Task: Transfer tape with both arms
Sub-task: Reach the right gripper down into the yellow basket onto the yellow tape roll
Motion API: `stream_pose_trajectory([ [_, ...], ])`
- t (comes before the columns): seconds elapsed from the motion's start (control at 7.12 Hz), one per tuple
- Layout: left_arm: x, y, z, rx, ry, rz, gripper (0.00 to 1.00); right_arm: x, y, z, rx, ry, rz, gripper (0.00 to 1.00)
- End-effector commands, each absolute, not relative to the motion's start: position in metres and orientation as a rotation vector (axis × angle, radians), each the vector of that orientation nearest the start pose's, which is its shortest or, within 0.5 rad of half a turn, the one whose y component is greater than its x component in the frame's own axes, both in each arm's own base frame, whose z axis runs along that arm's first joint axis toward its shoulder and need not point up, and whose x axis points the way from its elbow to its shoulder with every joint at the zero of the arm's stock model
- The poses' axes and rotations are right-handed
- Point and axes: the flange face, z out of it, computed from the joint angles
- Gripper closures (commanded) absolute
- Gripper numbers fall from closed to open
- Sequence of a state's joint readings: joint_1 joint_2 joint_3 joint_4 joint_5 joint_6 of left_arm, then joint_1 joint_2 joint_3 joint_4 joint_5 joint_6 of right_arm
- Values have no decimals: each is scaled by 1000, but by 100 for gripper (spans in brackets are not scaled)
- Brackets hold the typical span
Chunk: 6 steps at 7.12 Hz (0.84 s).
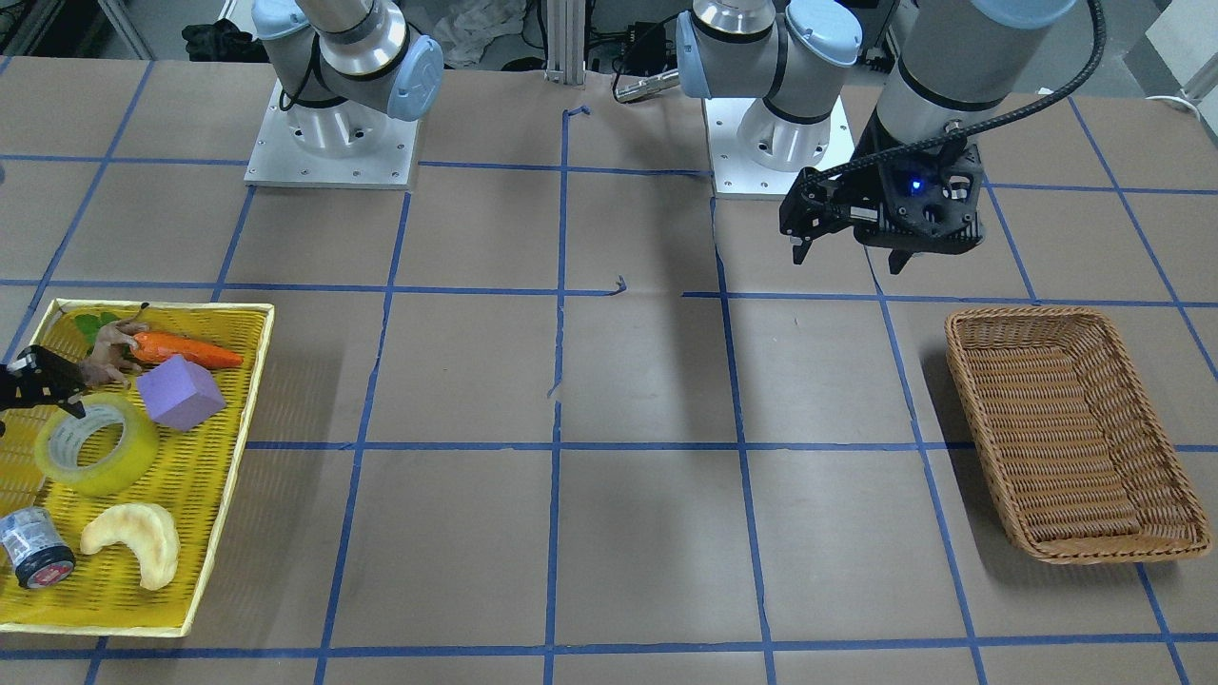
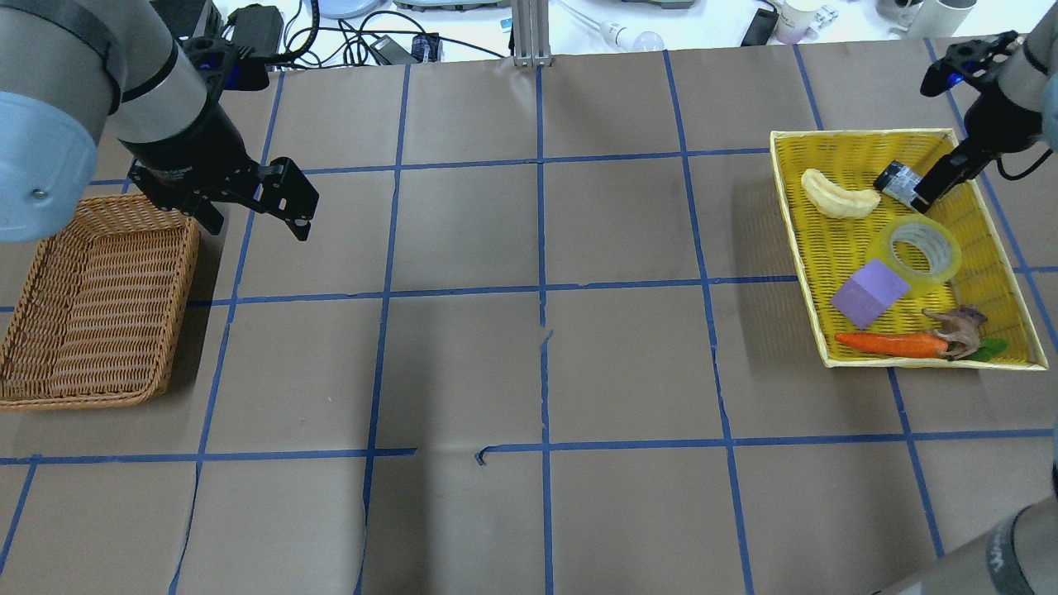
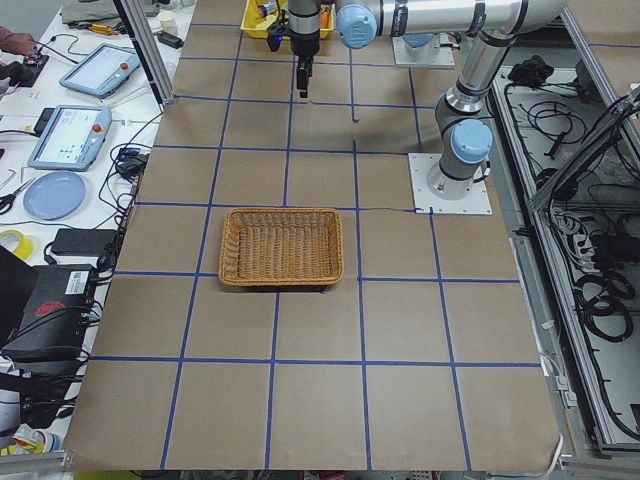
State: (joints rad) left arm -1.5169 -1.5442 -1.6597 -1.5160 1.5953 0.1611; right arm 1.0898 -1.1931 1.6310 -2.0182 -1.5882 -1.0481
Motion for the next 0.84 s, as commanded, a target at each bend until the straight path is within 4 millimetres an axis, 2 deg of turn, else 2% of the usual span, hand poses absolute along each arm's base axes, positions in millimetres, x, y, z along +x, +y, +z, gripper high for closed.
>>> stream_pose_trajectory([
  [0.0,-105,-486,462,167,3113,16,0,-199,-607,233,-839,2997,-3,20],
  [0.14,-105,-486,462,167,3113,16,0,-209,-603,221,-812,2989,25,23],
  [0.28,-105,-486,462,167,3113,16,0,-213,-603,215,-811,2992,47,36],
  [0.42,-105,-485,462,167,3112,19,0,-214,-603,206,-814,2985,68,44],
  [0.56,-105,-486,462,167,3112,16,0,-215,-602,205,-817,2995,91,56],
  [0.7,-105,-485,462,170,3112,19,0,-215,-602,205,-817,2994,93,86],
])
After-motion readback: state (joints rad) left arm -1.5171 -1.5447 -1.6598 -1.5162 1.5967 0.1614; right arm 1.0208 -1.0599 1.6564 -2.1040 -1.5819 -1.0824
